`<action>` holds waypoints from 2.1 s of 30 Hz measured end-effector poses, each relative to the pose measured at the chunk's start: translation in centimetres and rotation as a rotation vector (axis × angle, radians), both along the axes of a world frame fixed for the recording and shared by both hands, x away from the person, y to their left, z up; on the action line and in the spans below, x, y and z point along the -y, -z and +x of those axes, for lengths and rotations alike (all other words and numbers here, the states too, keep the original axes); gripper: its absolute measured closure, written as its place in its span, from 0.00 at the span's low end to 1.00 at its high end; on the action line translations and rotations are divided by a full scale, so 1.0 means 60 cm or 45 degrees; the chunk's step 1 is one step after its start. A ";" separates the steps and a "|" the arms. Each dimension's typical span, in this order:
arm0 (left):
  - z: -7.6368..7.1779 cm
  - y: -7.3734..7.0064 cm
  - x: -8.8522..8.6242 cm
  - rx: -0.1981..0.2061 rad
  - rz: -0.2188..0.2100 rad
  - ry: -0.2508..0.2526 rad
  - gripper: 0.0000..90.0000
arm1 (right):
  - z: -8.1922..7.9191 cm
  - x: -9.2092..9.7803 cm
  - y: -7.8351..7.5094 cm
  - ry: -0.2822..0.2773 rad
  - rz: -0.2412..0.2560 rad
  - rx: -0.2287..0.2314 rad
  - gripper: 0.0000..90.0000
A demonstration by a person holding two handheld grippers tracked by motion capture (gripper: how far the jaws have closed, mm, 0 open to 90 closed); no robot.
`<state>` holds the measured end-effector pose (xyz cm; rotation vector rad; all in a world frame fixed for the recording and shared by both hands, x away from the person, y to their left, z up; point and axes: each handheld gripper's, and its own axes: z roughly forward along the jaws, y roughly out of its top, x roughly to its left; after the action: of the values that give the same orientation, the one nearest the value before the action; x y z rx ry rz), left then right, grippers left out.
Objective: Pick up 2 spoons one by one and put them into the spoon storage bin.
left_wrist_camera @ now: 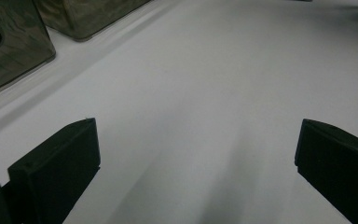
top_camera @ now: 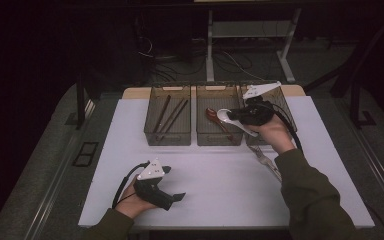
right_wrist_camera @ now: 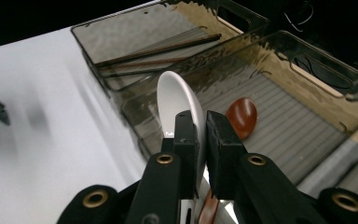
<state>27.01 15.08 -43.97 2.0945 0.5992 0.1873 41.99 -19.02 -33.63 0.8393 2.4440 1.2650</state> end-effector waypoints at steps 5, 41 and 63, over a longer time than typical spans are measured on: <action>-0.001 0.000 0.001 -0.003 -0.015 -0.004 0.00 | 0.028 -0.028 0.007 0.014 -0.011 -0.007 0.92; 0.000 0.000 -0.001 0.002 -0.005 0.003 0.00 | 0.047 -0.048 0.041 0.063 0.009 -0.050 0.56; 0.002 0.003 -0.005 -0.014 -0.016 -0.020 0.00 | -0.034 0.044 0.030 0.090 0.103 -0.055 0.44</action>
<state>27.11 15.36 -44.17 2.0805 0.6220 0.1807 39.97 -21.64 -35.43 0.9754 2.3872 1.3407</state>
